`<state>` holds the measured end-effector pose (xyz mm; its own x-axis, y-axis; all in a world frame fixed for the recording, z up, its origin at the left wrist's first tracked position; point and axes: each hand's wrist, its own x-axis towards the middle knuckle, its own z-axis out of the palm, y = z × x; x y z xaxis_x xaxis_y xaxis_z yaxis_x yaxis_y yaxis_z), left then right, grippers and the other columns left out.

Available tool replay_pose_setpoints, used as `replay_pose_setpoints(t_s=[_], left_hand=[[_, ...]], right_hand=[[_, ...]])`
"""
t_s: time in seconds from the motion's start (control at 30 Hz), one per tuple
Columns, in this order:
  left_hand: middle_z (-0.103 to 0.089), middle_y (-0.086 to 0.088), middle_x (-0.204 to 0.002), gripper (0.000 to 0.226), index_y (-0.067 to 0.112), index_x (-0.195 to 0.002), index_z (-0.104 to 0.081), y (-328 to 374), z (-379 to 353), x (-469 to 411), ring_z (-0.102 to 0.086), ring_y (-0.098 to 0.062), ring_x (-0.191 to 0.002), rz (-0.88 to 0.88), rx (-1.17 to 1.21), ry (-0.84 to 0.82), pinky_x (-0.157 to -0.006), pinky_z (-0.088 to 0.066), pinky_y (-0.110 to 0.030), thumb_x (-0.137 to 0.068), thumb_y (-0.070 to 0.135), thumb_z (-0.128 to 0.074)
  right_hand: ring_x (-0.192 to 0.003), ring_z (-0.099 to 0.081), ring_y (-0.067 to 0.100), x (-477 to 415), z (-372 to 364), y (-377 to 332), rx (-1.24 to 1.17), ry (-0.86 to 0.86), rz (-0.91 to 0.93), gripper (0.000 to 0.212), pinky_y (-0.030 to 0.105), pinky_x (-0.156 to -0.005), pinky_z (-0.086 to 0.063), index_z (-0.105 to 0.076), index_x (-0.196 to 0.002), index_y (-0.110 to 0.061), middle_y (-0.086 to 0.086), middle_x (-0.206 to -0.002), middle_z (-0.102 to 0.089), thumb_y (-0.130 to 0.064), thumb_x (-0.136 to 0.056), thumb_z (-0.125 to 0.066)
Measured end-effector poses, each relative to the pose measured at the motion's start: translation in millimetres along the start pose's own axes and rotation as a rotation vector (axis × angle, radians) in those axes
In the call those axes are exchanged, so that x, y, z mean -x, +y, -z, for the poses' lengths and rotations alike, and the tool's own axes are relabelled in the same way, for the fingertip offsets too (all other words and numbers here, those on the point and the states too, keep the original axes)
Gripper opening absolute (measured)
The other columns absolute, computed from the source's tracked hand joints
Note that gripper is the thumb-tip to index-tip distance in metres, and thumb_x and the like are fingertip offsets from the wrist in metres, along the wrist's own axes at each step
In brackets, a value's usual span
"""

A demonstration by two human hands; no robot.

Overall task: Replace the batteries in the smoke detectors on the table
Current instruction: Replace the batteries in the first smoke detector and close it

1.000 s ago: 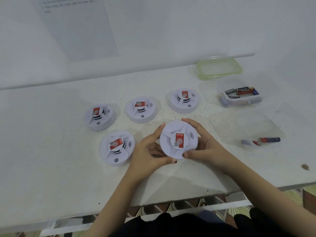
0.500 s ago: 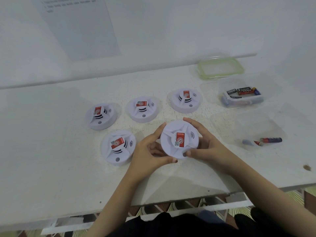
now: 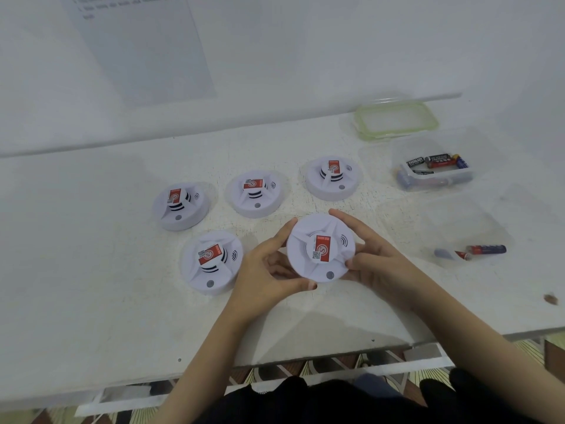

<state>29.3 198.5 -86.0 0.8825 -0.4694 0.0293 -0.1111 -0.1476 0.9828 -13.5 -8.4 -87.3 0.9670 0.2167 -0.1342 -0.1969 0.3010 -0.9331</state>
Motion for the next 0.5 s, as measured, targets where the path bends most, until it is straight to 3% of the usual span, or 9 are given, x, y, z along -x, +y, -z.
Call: replay_pose_setpoints(t_s=[0.17,0.5], left_hand=[[-0.073,-0.001,-0.100,0.095,0.046,-0.130,-0.044,-3.4,0.6,-1.2,-0.070,-0.019,-0.086,0.002,0.001,-0.002,-0.074,-0.058,-0.028,-0.061,-0.003,-0.087],[-0.071,0.010,-0.108,0.093,0.044,-0.132,-0.042,0.3,0.8,-1.5,-0.070,-0.018,-0.090,0.000,-0.025,-0.017,-0.074,-0.057,-0.025,-0.064,-0.002,-0.086]], right_hand=[[-0.112,-0.060,0.032,-0.6,0.2,0.4,-0.003,0.000,0.001,0.071,0.039,-0.086,-0.052,-0.043,-0.136,-0.033,0.010,-0.127,-0.061,0.004,-0.075,-0.046],[-0.112,-0.061,0.032,0.8,-1.9,-1.3,0.005,0.025,-0.008,0.071,0.040,-0.087,-0.053,-0.042,-0.137,-0.031,0.010,-0.125,-0.062,0.002,-0.074,-0.048]])
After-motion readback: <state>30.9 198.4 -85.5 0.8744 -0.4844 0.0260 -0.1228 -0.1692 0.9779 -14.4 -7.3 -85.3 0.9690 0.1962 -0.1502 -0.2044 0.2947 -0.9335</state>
